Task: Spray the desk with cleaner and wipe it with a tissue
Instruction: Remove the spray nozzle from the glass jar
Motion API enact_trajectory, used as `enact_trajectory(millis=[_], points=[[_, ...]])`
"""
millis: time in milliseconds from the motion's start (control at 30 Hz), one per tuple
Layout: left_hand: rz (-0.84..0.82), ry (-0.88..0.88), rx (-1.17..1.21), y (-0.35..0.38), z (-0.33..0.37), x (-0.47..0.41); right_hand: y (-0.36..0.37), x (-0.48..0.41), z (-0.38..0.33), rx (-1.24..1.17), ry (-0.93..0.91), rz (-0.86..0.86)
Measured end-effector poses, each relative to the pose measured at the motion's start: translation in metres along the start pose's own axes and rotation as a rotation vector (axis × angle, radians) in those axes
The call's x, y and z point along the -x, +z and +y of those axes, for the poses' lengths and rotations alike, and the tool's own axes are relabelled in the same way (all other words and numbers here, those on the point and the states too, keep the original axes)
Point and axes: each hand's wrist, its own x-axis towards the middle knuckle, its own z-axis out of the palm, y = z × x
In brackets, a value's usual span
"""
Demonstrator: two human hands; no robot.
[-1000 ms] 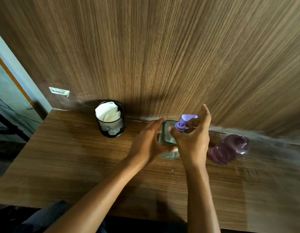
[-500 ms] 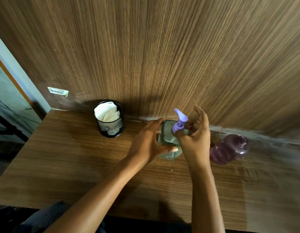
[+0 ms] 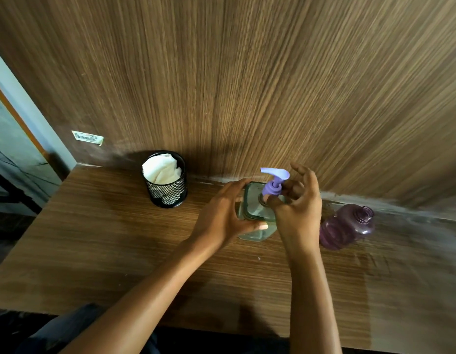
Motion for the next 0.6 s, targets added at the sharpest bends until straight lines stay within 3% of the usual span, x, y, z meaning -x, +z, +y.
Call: enact_trajectory(millis=[200, 433, 600], points=[[-0.016, 0.012, -0.086, -0.002, 0.000, -0.002, -0.012, -0.002, -0.014, -0.208, -0.056, 0.001], [-0.039, -0.009, -0.063, -0.001, 0.000, 0.003, -0.044, -0.005, -0.026, -0.456, -0.076, 0.176], [-0.019, -0.018, -0.078, 0.002, 0.001, 0.002, -0.069, -0.003, -0.032, -0.500, -0.117, 0.249]])
